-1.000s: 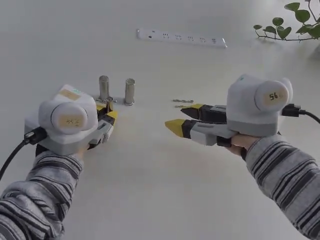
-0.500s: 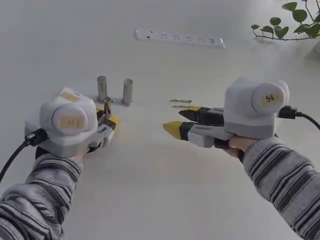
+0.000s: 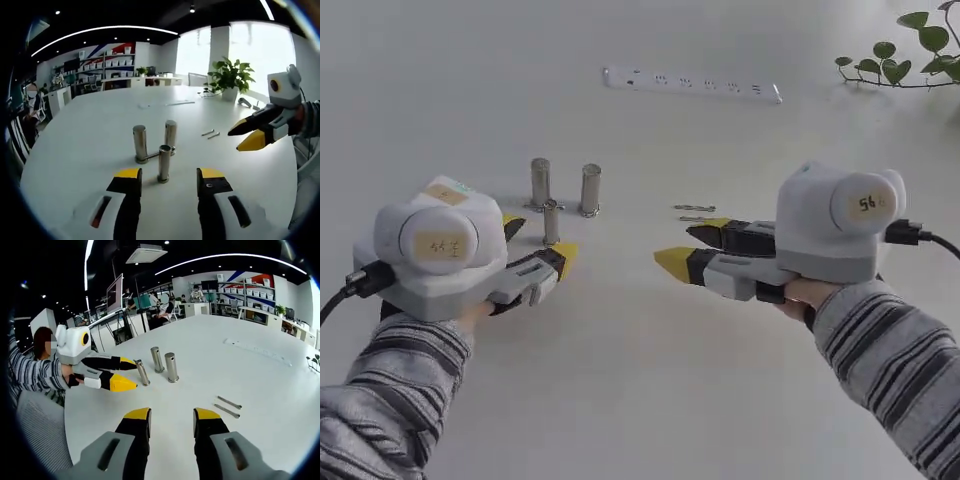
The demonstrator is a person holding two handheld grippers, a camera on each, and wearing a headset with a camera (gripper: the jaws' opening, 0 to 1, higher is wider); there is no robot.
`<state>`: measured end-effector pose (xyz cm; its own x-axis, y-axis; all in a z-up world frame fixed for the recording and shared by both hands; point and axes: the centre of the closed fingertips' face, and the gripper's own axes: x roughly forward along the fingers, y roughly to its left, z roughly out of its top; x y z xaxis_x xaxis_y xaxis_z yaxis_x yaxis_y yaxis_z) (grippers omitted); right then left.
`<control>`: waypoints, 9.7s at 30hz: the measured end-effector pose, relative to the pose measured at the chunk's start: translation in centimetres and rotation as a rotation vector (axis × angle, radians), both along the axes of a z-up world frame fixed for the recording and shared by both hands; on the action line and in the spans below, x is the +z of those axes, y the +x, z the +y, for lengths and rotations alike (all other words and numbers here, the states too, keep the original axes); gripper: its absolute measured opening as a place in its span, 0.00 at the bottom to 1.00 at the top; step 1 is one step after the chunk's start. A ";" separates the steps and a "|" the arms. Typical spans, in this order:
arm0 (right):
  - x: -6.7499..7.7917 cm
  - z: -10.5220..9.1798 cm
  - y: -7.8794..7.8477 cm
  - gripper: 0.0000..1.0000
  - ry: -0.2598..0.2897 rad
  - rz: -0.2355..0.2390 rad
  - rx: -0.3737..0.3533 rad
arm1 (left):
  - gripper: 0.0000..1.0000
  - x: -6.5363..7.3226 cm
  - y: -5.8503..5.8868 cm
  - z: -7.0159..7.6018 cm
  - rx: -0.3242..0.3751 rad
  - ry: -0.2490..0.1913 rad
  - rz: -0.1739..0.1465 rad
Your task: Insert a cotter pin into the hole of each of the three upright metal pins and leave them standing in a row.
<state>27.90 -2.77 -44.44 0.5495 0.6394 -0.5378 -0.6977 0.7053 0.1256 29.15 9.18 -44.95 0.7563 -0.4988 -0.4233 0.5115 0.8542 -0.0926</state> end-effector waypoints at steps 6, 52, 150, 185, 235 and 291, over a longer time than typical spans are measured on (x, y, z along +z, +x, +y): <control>0.4 0.8 0.9 0.31 0.024 -0.018 -0.004 | 0.52 1.5 -0.8 0.1 -0.010 -0.003 -0.018; -1.8 8.9 8.2 0.13 0.093 -0.041 0.040 | 0.99 3.3 -4.4 0.2 -0.042 -0.027 -0.031; -0.5 1.2 -0.6 0.28 -0.121 -0.077 0.145 | 0.97 3.0 -4.6 -0.5 -0.066 0.007 -0.018; -3.1 -6.1 6.3 0.19 -0.443 0.097 0.256 | 0.98 2.7 -4.9 -1.3 -0.109 0.017 -0.023; -3.9 -6.1 5.1 0.00 -0.590 0.072 0.377 | 0.85 3.1 -5.5 -2.0 -0.144 -0.018 -0.001; 3.8 2.7 -6.9 0.00 -0.482 -0.391 0.766 | 0.14 6.0 -7.9 -7.5 -0.234 -0.443 0.223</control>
<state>20.95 -0.06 -40.61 0.2735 0.6567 -0.7028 -0.9183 -0.0393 -0.3940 21.25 1.72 -38.91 0.5198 -0.8100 -0.2716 0.6103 0.5745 -0.5454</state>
